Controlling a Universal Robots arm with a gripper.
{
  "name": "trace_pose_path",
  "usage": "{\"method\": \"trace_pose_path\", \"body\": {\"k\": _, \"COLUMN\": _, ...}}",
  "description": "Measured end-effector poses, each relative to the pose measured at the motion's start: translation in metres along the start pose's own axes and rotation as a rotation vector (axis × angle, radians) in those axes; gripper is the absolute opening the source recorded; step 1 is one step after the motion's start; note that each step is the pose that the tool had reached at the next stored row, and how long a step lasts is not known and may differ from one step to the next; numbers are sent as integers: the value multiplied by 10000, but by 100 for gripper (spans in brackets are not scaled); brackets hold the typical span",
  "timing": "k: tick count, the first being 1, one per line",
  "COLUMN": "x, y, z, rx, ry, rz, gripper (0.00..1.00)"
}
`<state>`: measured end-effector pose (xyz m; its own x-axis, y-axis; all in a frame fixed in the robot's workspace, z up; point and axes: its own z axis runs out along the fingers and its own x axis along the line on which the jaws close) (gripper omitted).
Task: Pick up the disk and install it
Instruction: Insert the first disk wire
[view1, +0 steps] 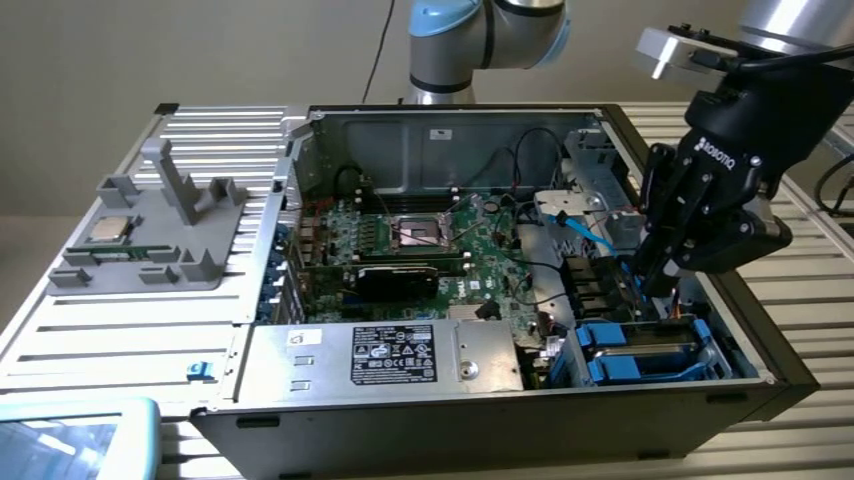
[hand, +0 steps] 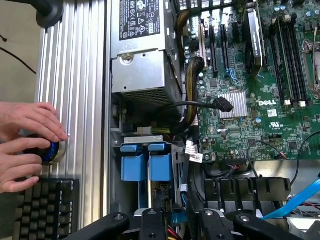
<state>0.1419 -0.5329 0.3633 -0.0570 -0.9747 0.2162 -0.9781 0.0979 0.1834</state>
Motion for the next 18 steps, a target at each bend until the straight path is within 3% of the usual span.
{"method": "trace_pose_path", "body": {"k": 4, "x": 4, "y": 0, "z": 5, "rx": -2, "ry": -29, "rz": -7, "gripper": 31}}
{"method": "trace_pose_path", "body": {"k": 8, "x": 9, "y": 0, "z": 5, "rx": -3, "ry": -35, "rz": -8, "gripper": 16}}
{"method": "trace_pose_path", "body": {"k": 18, "x": 10, "y": 0, "z": 5, "rx": -2, "ry": -35, "rz": -7, "gripper": 16}}
